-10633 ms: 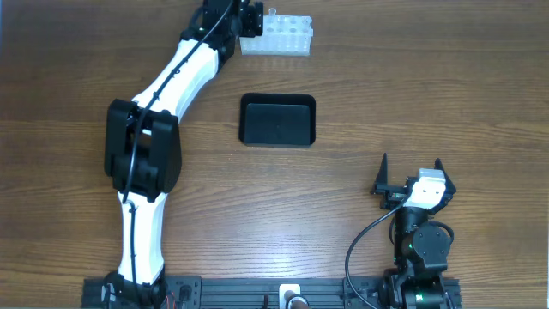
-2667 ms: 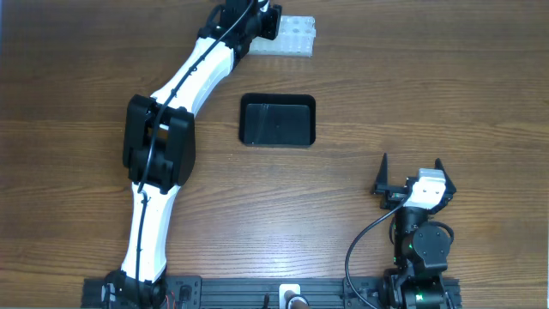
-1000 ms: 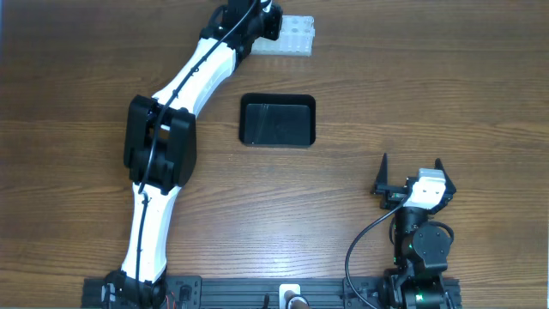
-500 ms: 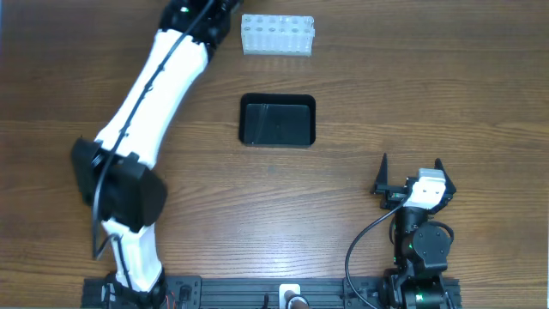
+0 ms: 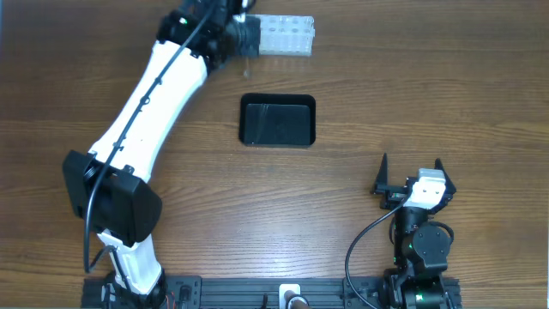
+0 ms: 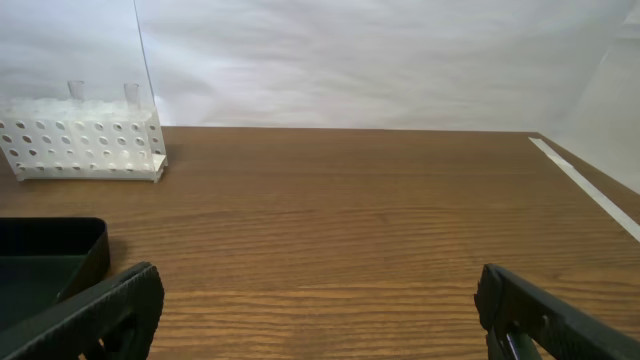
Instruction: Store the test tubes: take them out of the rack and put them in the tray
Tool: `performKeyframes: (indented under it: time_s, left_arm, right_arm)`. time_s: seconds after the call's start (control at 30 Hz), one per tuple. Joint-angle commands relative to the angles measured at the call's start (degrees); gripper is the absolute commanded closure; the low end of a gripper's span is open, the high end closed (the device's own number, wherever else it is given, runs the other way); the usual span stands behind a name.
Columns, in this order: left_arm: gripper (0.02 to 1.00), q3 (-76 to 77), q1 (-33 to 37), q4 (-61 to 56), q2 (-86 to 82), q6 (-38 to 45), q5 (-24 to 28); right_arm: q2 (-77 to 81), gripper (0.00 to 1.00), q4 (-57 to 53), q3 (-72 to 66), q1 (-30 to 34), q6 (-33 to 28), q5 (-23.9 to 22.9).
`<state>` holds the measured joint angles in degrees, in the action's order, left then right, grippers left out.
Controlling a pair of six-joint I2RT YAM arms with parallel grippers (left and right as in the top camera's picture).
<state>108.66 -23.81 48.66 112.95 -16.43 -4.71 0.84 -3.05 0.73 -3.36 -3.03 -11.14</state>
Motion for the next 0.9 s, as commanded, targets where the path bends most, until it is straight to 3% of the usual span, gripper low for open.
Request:
performKeyframes:
  time_s: [0.03,0.3,0.63,0.9]
  left_arm:
    - [0.976,-7.1,-1.7,-0.3,0.4,-10.5,-2.0]
    - [0.967,-13.4,-5.0,-1.3,0.6,-12.5,-2.6]
    - [0.980,-14.0,-8.5,-0.4,3.2,-12.3,-11.7]
    - [0.978,-14.0,-7.9,0.3,5.2,-12.3,-11.9]
  right_arm:
    - [-0.5,0.007,0.0,-0.5,0.4,0.2,-0.5]
    - [-0.5,0.007,0.0,-0.5,0.4,0.2,-0.5]
    - [-0.5,0.009,0.0,-0.5,0.4,0.2,-0.5]
    - [-0.5,0.009,0.0,-0.5,0.4,0.2,-0.5]
